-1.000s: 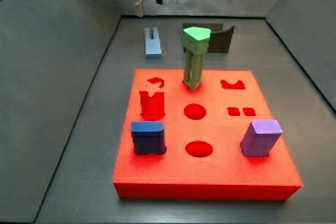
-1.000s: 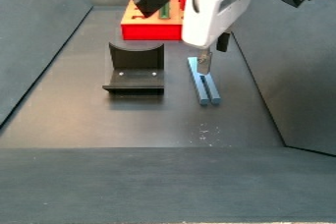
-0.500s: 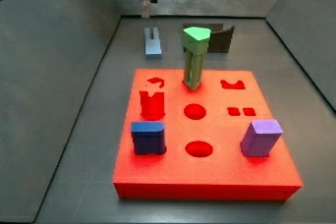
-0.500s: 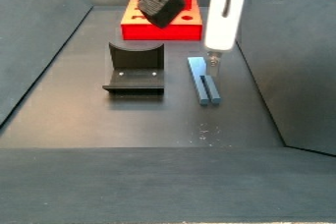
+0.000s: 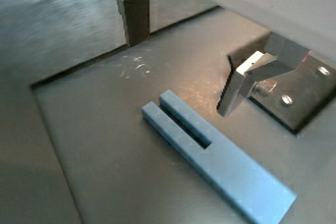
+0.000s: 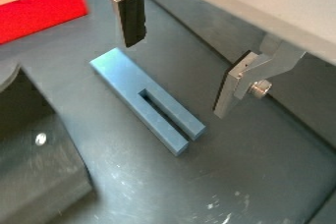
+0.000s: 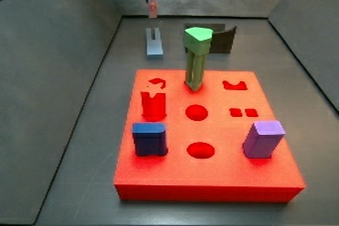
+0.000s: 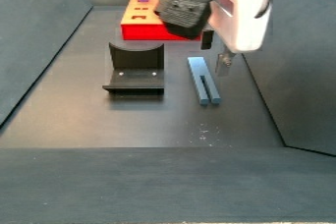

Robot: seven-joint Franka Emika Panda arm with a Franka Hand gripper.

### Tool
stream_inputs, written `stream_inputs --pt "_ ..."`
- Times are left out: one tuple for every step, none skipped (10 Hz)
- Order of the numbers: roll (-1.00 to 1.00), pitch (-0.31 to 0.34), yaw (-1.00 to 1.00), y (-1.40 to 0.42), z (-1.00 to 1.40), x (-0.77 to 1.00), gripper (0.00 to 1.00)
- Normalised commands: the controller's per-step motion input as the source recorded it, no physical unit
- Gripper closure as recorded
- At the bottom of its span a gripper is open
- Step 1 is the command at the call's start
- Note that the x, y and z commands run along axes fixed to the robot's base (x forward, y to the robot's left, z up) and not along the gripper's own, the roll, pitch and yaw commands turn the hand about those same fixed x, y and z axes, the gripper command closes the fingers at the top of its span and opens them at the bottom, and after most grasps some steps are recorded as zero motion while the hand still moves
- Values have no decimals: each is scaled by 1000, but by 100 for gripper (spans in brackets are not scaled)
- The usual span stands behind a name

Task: Pick up the double-square object. Move up. Rotate the double-square object. Place the double-square object on the fixture. Regrasp the double-square object. Move to above the board. Insert the double-square object.
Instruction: Rotate the double-square object.

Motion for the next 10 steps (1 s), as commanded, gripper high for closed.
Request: stream_inputs --pt "9 -11 1000 5 -37 40 0" --pt "10 -12 1000 5 -37 40 0" --pt "11 -12 1000 5 -37 40 0" --pt "11 -13 1000 5 -37 40 0" --pt "12 -14 1000 5 -37 40 0" --pt "13 -15 1000 5 -37 40 0" --pt "13 -16 1000 5 -37 40 0" --pt "14 -17 1000 5 -37 41 0" --pt "16 -18 1000 5 -37 40 0" --pt "17 -20 1000 4 -37 41 0"
